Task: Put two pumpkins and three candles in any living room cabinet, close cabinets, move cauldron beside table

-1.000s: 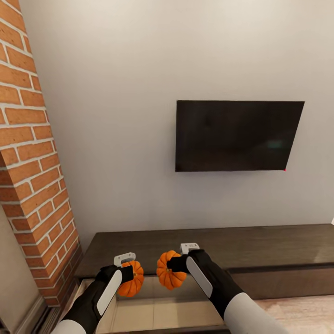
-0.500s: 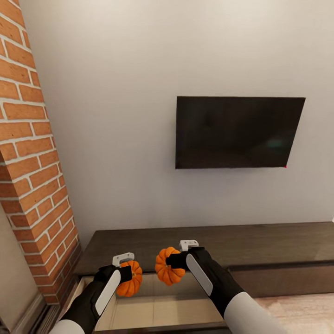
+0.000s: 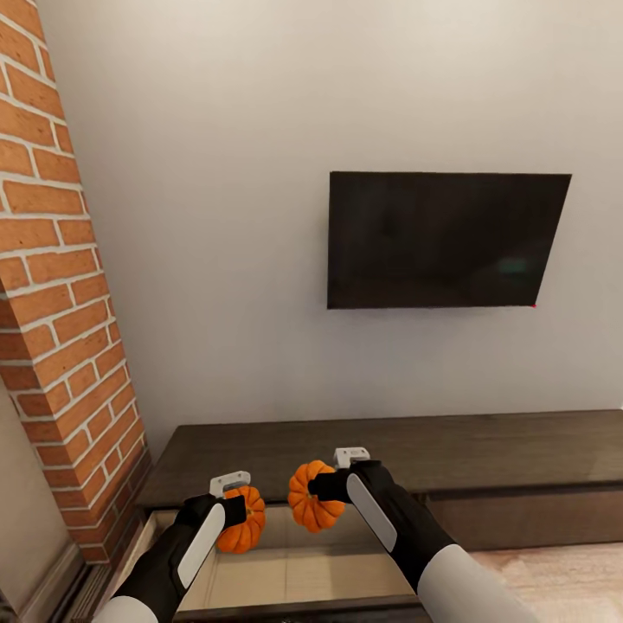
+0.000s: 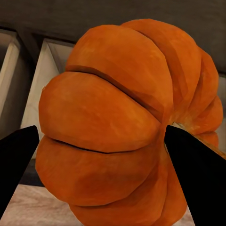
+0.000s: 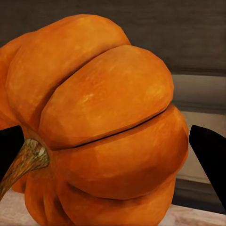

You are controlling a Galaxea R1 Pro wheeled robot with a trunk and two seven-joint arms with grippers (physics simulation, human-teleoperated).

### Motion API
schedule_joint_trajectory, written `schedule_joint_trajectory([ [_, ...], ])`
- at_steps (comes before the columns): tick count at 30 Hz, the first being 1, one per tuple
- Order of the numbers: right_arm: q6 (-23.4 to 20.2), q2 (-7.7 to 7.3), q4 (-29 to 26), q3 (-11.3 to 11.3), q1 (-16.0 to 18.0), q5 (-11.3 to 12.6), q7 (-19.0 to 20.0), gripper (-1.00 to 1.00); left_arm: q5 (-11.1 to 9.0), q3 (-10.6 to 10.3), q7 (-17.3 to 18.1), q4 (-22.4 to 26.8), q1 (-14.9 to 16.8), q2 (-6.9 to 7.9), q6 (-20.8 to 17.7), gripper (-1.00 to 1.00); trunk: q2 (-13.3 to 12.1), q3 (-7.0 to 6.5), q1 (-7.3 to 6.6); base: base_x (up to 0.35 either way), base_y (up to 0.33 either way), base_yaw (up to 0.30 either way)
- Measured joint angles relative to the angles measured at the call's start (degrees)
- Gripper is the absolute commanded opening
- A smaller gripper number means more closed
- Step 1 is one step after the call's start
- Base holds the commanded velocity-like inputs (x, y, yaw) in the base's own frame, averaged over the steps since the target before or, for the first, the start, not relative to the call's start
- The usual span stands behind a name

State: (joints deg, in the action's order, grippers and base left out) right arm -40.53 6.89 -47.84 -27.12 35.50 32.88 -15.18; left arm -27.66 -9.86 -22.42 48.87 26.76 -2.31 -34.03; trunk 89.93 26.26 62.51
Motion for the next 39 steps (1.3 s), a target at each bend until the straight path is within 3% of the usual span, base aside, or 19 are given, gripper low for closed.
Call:
schedule_joint_trajectory([
  [9,0.0,0.07,0.9,0.1,0.0,-0.5,-1.0,-1.0,0.0,0.0,-0.1,0.0,0.0,0.06,0.0,-1.0,3.6,1.62,1.98,0.0,0.0,0.0],
  [14,-0.1,0.13,1.5,0.2,-0.1,-0.7,-7.0,-1.0,0.0,0.0,-0.2,0.0,0.0,0.06,0.0,-1.0,5.6,2.52,3.08,0.0,0.0,0.0],
  [17,-0.1,0.18,1.7,0.2,-0.1,-0.4,-8.5,-1.0,0.0,0.0,-0.2,0.0,0.0,0.09,0.0,-1.0,6.8,3.05,3.74,0.0,0.0,0.0],
  [39,0.0,0.22,2.9,0.3,0.0,-0.3,-9.0,-1.0,0.2,0.0,-0.2,0.0,0.0,0.0,0.0,-1.0,15.6,7.0,8.57,0.0,0.0,0.0],
])
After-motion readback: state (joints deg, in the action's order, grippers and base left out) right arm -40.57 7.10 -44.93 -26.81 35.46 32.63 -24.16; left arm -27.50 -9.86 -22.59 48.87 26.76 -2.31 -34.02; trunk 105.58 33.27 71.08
